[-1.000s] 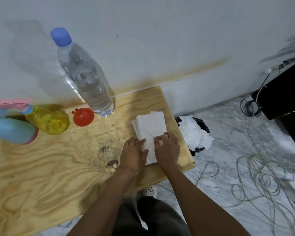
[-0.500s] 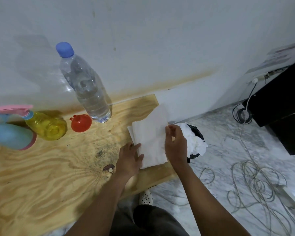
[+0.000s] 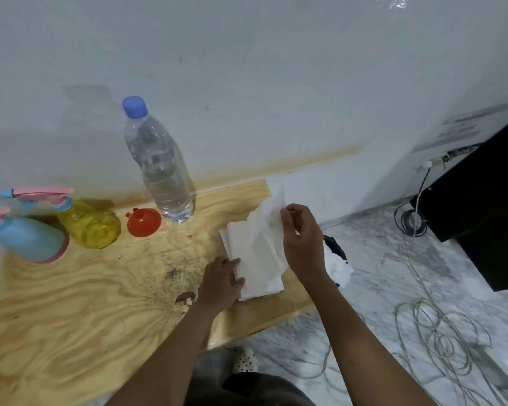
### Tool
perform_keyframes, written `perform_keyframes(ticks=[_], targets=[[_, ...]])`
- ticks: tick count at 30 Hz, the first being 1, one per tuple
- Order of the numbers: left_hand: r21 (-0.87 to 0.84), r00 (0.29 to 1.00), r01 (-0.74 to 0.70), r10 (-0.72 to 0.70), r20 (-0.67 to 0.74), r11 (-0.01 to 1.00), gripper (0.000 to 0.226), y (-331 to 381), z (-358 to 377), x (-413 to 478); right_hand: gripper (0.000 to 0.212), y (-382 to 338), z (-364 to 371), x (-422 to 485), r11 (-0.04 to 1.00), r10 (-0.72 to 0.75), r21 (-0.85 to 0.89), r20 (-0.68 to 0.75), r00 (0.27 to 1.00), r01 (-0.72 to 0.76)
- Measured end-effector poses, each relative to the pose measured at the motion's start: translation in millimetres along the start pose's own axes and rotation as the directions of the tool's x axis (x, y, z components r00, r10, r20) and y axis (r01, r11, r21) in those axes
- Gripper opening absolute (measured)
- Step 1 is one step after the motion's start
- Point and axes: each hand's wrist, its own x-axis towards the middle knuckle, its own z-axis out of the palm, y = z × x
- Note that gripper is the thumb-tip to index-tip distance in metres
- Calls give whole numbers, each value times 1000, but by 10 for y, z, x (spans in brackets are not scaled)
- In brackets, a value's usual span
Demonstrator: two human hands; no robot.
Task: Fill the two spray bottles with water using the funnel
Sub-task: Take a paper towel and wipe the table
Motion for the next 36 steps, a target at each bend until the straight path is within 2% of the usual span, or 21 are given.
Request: perform_keyframes(ticks=[4, 8, 13, 18, 21, 24, 25, 28, 30, 32, 34, 36], targets=[[54, 998, -8, 5, 56, 998, 59, -31, -49, 12, 7, -185, -32, 13, 999, -38, 24, 29, 999, 37], [83, 997, -6, -1, 83, 997, 63, -21, -60, 8, 5, -387, -65, 44, 991, -108, 78, -6, 994, 108], [66, 996, -8, 2, 92, 998, 61, -11, -84, -9, 8, -457, -50, 52, 992, -99, 79, 27, 995, 97], [53, 993, -65, 59, 106, 996, 60, -59, -121, -59, 9, -453, -16, 18, 995, -80, 64, 68, 994, 76], [31, 992, -72, 69, 104, 997, 58, -55, -151, -100, 8, -504, 5, 26, 993, -73, 101, 35, 997, 69], [11, 978, -161, 158, 135, 987, 57, -12, -233, -158, 8, -604, 29, 66, 990, -84, 116, 18, 996, 82], [-16, 975, -172, 173, 142, 985, 56, 11, -267, -197, 8, -642, 41, 82, 989, -89, 123, 15, 996, 86], [-208, 989, -36, 65, 132, 978, 39, -45, -292, -219, 8, -704, 73, 127, 985, -78, 157, 14, 997, 75], [-279, 994, 42, -13, 106, 959, 35, -92, -327, -235, 9, -706, 93, 149, 985, -70, 162, 8, 998, 67], [-336, 998, 55, -44, 40, 940, 33, -93, -419, -233, 10, -708, 105, 158, 983, -67, 170, 6, 998, 65], [-453, 997, 57, -74, -21, 890, 29, -85, -512, -237, 9, -720, 116, 153, 978, -69, 197, 7, 998, 66], [-618, 993, 61, -110, -41, 784, 24, -24, -641, -246, 8, -753, 123, 141, 968, -67, 244, 7, 998, 64]])
